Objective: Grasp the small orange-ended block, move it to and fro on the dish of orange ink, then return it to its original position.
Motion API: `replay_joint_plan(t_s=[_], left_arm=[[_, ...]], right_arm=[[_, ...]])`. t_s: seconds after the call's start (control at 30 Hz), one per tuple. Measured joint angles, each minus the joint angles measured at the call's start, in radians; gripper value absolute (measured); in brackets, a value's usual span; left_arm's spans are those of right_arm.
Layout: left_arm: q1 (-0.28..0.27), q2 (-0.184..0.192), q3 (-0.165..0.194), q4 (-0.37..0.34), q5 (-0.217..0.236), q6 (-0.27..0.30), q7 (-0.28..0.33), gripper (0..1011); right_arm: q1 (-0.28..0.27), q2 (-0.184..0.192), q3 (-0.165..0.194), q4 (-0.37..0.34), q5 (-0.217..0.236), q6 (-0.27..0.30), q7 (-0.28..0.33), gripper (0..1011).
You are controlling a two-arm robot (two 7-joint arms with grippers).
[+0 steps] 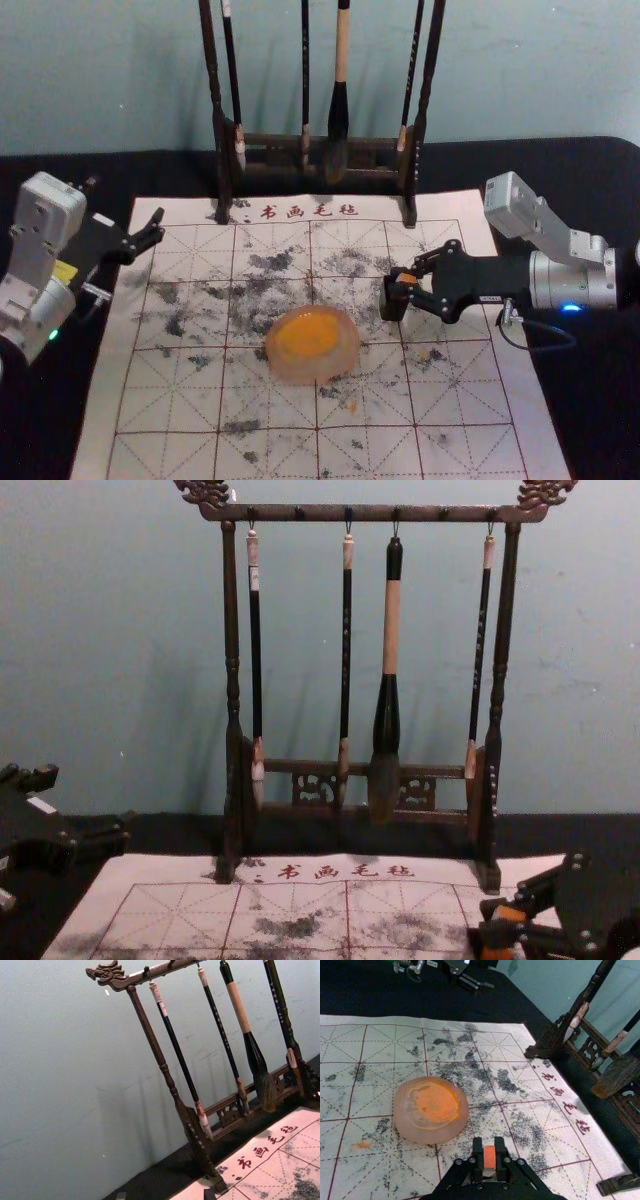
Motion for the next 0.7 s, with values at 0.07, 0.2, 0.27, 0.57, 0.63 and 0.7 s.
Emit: replay_joint_plan(t_s=[0.07,0.2,0.27,0.57,0.63,0.7], left_arm=[[0.0,0.0,0.0,0.0,0.0,0.0,0.0,1001],[0.0,0.0,0.0,0.0,0.0,0.0,0.0,1001],[0.0,0.0,0.0,0.0,0.0,0.0,0.0,1001],[0.0,0.0,0.0,0.0,0.0,0.0,0.0,1001],[0.0,0.0,0.0,0.0,0.0,0.0,0.0,1001],[0.0,0.0,0.0,0.0,0.0,0.0,0.0,1001]], right_arm=[[0.0,0.0,0.0,0.0,0.0,0.0,0.0,133],[-0.003,0.0,0.003,-0.003,0.004,0.005,-0.006,133],[-0.005,0.0,0.006,-0.007,0.009,0.011,-0.011,133],[-0.017,0.012,0.025,-0.051,0.05,0.063,-0.016,133],[-0.019,0.019,0.027,-0.068,0.059,0.076,-0.015,133],[-0.019,0.025,0.029,-0.08,0.064,0.084,-0.015,133]])
